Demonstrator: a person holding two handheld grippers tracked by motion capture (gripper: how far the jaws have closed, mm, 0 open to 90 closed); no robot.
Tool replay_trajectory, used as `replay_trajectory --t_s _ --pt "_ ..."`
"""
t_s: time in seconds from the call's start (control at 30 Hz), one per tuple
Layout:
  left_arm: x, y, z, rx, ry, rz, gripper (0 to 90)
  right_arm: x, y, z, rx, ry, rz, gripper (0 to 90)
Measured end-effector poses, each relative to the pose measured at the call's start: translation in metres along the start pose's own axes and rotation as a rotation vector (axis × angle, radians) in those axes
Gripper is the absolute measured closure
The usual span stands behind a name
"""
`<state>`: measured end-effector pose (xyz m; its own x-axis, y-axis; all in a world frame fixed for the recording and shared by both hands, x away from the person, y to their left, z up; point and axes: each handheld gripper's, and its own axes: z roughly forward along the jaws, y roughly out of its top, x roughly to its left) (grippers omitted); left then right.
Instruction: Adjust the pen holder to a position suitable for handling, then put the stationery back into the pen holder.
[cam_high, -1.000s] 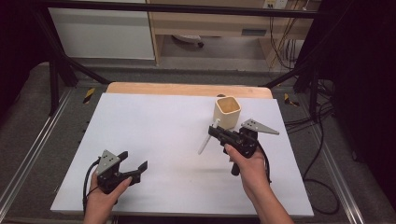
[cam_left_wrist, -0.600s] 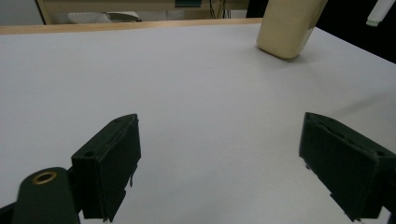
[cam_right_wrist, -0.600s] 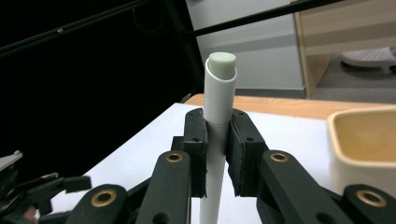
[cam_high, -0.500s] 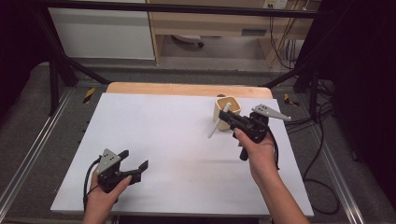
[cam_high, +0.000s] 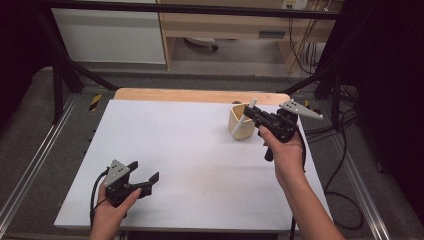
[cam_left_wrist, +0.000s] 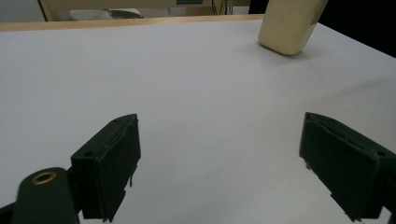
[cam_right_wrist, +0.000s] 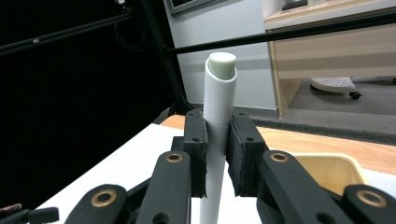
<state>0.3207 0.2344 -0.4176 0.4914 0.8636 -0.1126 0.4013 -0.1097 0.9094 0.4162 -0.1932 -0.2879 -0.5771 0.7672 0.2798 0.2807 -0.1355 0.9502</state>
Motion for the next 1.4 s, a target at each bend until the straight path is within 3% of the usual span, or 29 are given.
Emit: replay_trajectory --t_s 0.67,1.4 --pt "-0.002 -0.001 0.002 0.008 0.0 0.003 11.8 -0.011 0.025 -0.003 -0.024 -0.072 -0.061 78.6" --pt "-0.002 -0.001 0.002 0.015 -0.004 0.003 6.5 -0.02 0.044 0.022 -0.065 -0.166 -0.13 78.7"
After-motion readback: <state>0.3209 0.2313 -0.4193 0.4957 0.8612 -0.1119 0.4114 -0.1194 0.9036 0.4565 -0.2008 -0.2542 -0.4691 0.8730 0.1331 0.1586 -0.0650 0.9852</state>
